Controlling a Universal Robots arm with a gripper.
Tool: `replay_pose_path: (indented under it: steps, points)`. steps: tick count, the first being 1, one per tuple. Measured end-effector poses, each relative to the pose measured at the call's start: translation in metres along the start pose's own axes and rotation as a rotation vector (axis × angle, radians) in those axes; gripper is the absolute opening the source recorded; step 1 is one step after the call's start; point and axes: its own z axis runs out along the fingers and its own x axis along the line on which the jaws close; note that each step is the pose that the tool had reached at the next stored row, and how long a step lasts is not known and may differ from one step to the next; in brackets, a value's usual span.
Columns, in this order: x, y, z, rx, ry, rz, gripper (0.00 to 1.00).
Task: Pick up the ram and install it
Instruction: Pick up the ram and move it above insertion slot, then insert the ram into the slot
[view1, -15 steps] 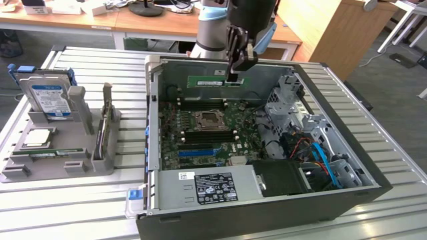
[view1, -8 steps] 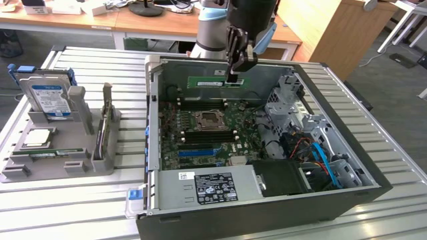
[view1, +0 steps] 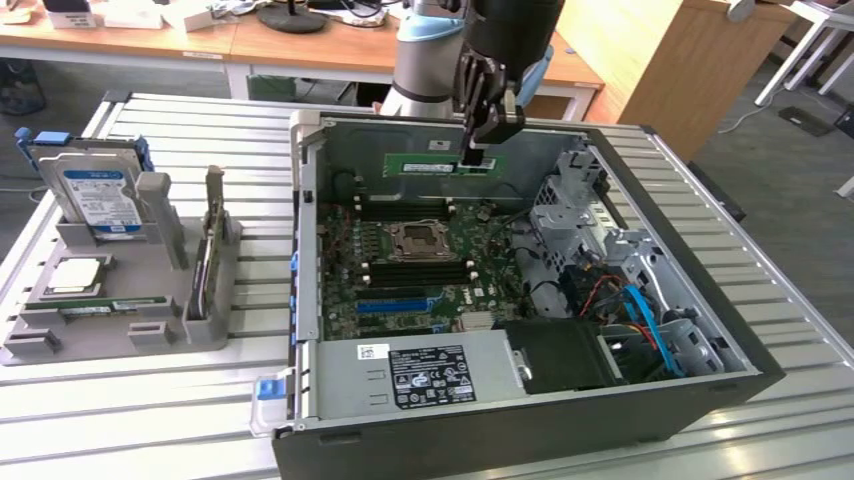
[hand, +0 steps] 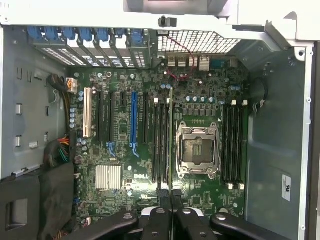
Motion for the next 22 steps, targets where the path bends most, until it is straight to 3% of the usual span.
replay_pose_path:
  steps: [9,22]
  points:
    - [0.0011,0.0,0.0086,0.0001,0.0,0.005,0.12]
    - [0.0011,0.0,0.0091,0.0001,0.0,0.007,0.12]
